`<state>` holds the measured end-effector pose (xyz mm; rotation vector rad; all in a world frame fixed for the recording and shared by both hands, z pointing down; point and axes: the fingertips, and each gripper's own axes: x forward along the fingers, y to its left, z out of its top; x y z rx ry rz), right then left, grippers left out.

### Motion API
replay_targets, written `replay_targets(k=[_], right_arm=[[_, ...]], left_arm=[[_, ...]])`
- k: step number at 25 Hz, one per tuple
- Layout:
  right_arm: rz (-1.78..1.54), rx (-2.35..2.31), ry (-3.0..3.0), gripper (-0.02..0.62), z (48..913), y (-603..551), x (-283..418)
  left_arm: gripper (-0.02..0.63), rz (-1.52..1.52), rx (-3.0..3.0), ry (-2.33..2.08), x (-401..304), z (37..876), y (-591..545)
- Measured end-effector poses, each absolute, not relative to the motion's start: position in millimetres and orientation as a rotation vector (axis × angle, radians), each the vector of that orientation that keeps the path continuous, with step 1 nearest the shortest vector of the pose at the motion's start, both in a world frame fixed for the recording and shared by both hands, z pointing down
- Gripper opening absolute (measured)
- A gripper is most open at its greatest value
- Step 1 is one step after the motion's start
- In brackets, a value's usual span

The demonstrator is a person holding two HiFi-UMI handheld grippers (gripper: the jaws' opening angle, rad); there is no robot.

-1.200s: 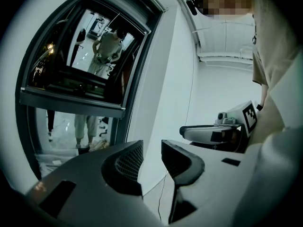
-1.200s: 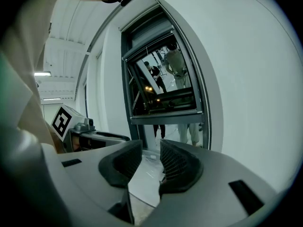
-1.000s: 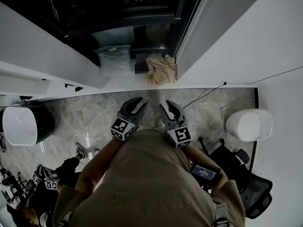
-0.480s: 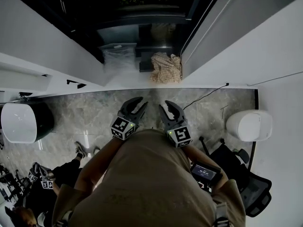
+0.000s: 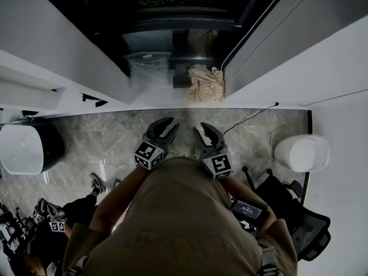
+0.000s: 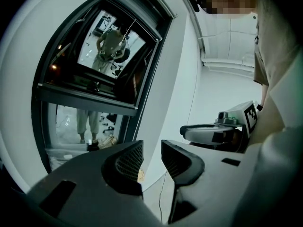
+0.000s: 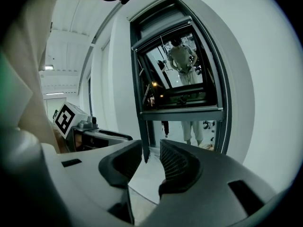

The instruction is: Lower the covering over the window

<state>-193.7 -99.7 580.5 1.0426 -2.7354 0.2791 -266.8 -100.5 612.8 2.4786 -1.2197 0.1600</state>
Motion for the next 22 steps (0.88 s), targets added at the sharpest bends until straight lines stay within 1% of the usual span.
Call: replay_targets(k=[13, 22], right_arm=[[0.230, 1.095, -2.724, 0.106, 582.1, -75.3, -235.6], [0.248, 1.149, -2.692, 0.106, 586.0, -60.7, -237.0]], left_arm=[[0.129, 0.131, 2.525, -1.190, -311.8, 606.8, -84.9], [0.129, 0.137, 2.526, -1.136, -317.0, 612.6, -71.7]])
